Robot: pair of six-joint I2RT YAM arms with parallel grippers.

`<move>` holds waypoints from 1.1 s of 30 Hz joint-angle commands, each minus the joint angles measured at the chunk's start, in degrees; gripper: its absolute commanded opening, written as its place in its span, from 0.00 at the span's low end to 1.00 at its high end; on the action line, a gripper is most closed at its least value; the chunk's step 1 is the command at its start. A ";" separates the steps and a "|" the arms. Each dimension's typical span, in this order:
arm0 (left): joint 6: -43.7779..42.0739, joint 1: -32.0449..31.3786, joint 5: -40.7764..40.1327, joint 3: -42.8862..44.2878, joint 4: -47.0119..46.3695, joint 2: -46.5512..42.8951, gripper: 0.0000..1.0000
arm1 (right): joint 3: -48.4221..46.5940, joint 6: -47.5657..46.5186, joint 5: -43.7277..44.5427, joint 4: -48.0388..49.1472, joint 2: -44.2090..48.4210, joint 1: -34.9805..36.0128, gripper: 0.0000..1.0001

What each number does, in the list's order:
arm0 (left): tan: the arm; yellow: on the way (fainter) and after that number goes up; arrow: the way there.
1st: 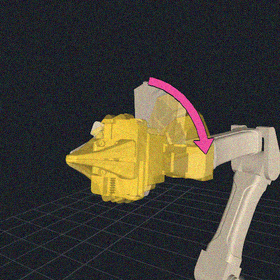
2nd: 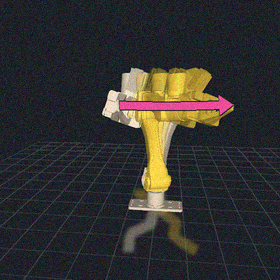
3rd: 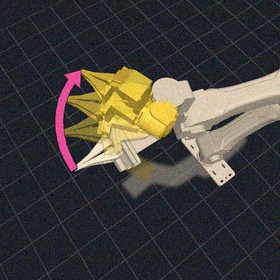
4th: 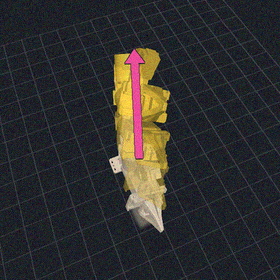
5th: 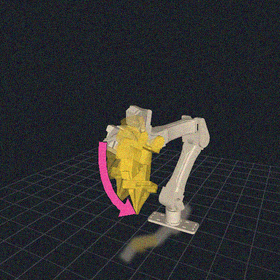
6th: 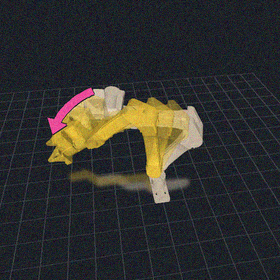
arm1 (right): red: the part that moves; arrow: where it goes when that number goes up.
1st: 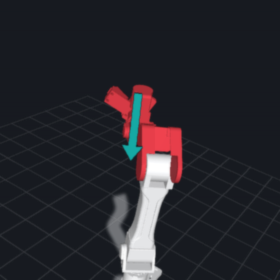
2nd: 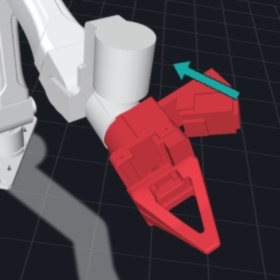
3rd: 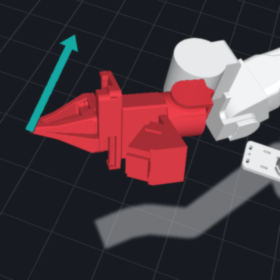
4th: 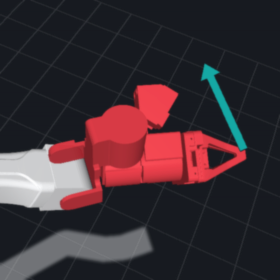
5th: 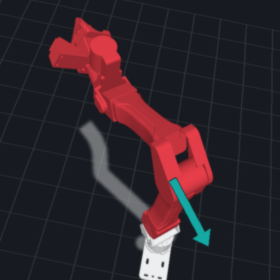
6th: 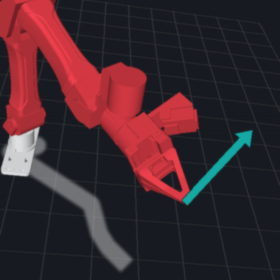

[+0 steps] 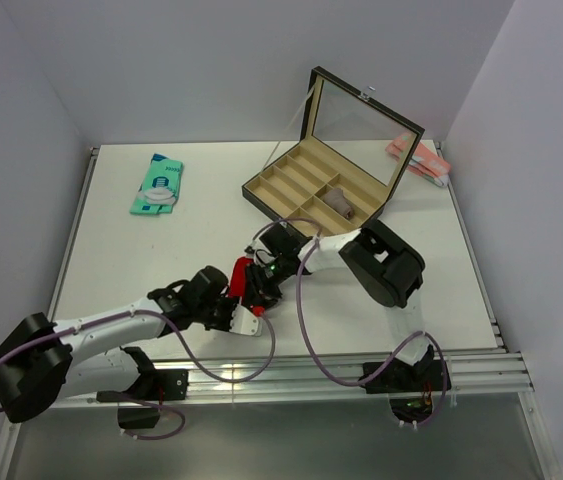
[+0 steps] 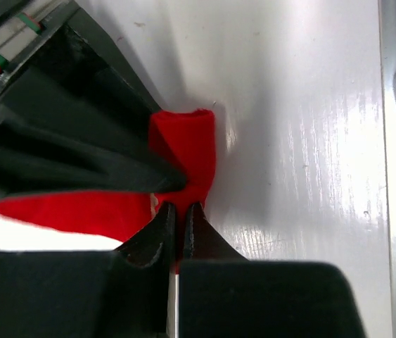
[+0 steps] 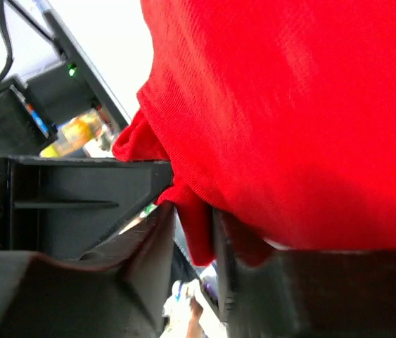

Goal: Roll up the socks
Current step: Roll the sock at the center of the board.

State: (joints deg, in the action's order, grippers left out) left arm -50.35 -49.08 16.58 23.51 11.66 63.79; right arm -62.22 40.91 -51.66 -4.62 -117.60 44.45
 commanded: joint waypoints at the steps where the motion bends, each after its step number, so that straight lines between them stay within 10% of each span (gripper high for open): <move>1: 0.95 -0.67 10.31 3.38 10.74 5.02 0.00 | 1.82 -0.74 14.47 0.49 4.81 -0.68 0.41; 23: -13.36 14.54 29.56 26.32 43.70 28.57 0.00 | 33.11 9.72 54.37 9.89 58.25 0.64 0.54; 33: -15.75 18.14 30.27 35.55 51.79 44.65 0.00 | 30.42 -6.79 69.75 7.00 63.84 19.08 0.55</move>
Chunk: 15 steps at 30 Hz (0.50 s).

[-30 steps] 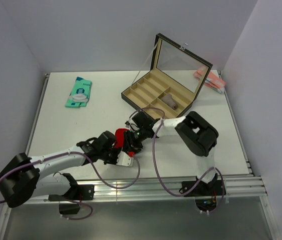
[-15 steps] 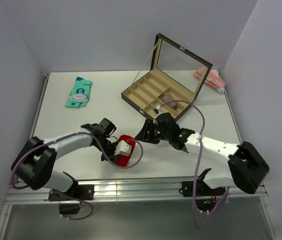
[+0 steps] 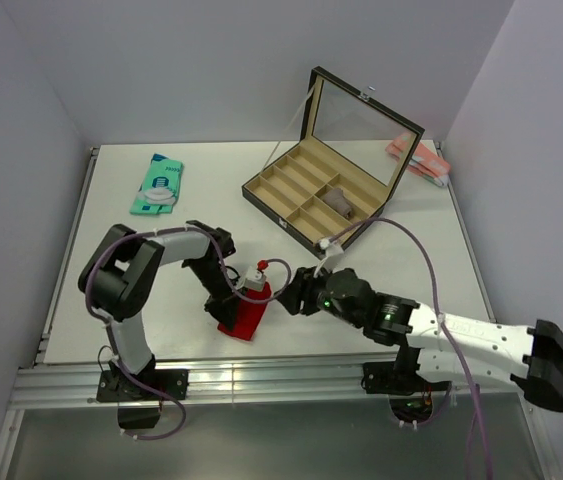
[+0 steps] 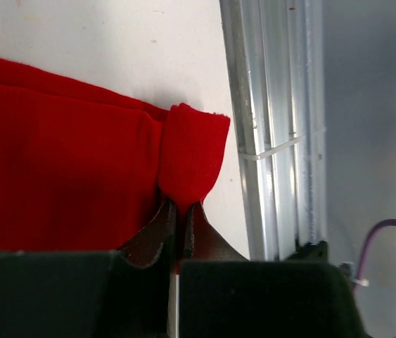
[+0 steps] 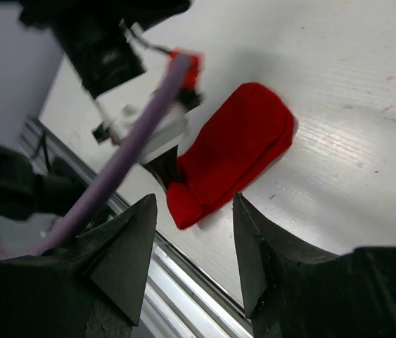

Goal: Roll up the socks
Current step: Roll the sock at the center of the board.

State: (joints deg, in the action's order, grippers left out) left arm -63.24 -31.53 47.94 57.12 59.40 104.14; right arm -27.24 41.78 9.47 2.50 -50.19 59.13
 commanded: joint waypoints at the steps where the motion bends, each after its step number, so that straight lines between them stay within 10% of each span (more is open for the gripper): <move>1: -2.76 1.11 -0.92 2.55 4.50 5.28 0.00 | -5.53 -8.72 9.50 -0.56 -5.33 7.72 0.55; 15: -0.39 3.31 -1.71 9.41 7.23 16.80 0.00 | -23.46 -23.23 16.81 -1.36 -37.07 23.83 0.54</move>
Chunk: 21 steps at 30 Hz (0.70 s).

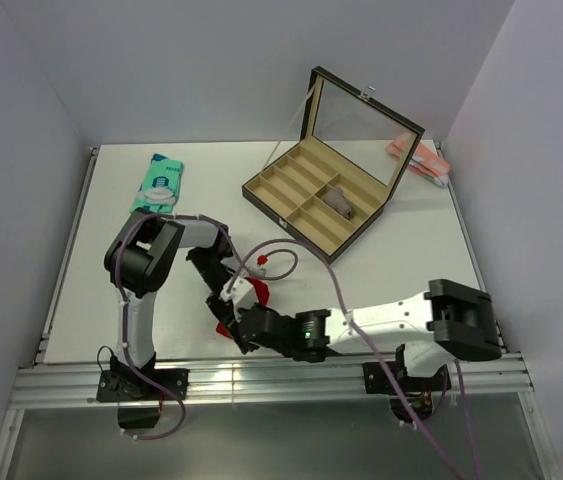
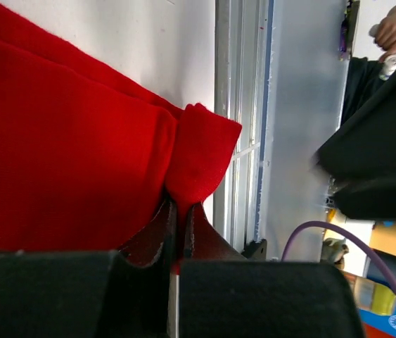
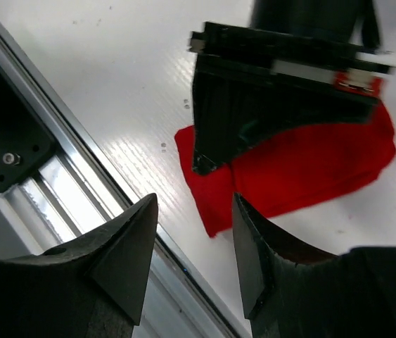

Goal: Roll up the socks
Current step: Roll the sock at the center of the board.

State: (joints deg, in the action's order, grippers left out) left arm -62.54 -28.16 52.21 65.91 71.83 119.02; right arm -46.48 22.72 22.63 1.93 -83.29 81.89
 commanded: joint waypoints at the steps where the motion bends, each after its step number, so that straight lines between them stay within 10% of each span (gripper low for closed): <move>1: -0.65 -0.05 -6.15 0.62 -5.30 2.09 0.00 | -4.93 -4.44 3.39 -1.23 -5.21 1.26 0.54; 12: -0.30 0.21 -6.06 0.97 -5.21 2.53 0.00 | -9.42 -6.28 4.17 -4.40 -15.76 2.31 0.52; 21: -1.00 0.30 -5.01 0.89 -4.60 1.92 0.01 | -10.04 -5.06 5.40 -5.01 -20.42 2.40 0.28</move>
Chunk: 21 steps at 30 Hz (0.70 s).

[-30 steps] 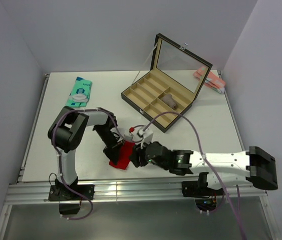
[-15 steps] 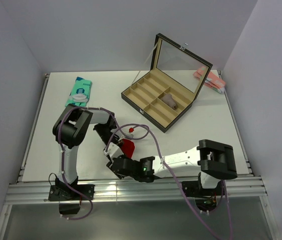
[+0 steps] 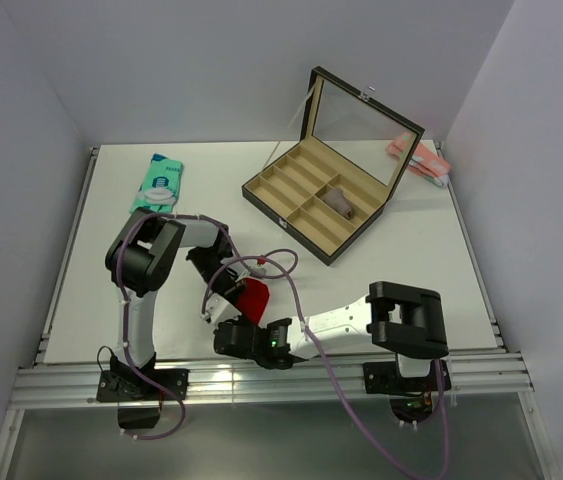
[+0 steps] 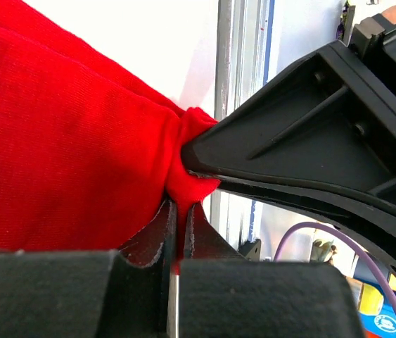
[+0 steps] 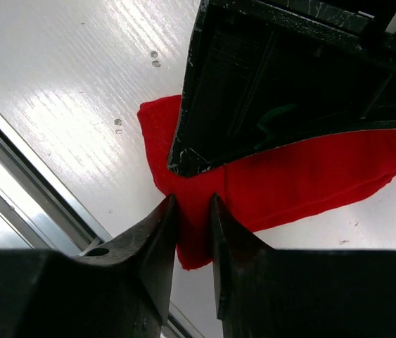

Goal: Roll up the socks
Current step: Roll the sock at the center of the board.

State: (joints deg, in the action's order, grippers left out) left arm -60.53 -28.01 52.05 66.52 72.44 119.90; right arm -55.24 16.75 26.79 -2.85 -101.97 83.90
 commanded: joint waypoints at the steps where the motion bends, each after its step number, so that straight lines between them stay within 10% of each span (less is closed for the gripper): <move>1: -3.01 0.15 -4.68 0.28 -5.12 0.69 0.03 | -0.57 1.26 1.25 -0.14 -1.91 0.30 0.24; 10: 1.73 4.45 2.52 -1.22 -10.30 -8.17 0.31 | 12.95 5.74 -11.55 12.68 8.26 -4.79 0.14; 21: 22.36 15.16 3.41 -9.90 -34.89 -28.82 0.24 | 18.15 8.64 -39.69 20.51 13.03 -17.71 0.14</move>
State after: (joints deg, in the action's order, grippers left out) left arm -46.28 -15.53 54.74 59.46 49.28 97.62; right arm -37.04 23.53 -1.04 14.94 -89.69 69.12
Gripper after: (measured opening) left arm 0.243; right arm 0.270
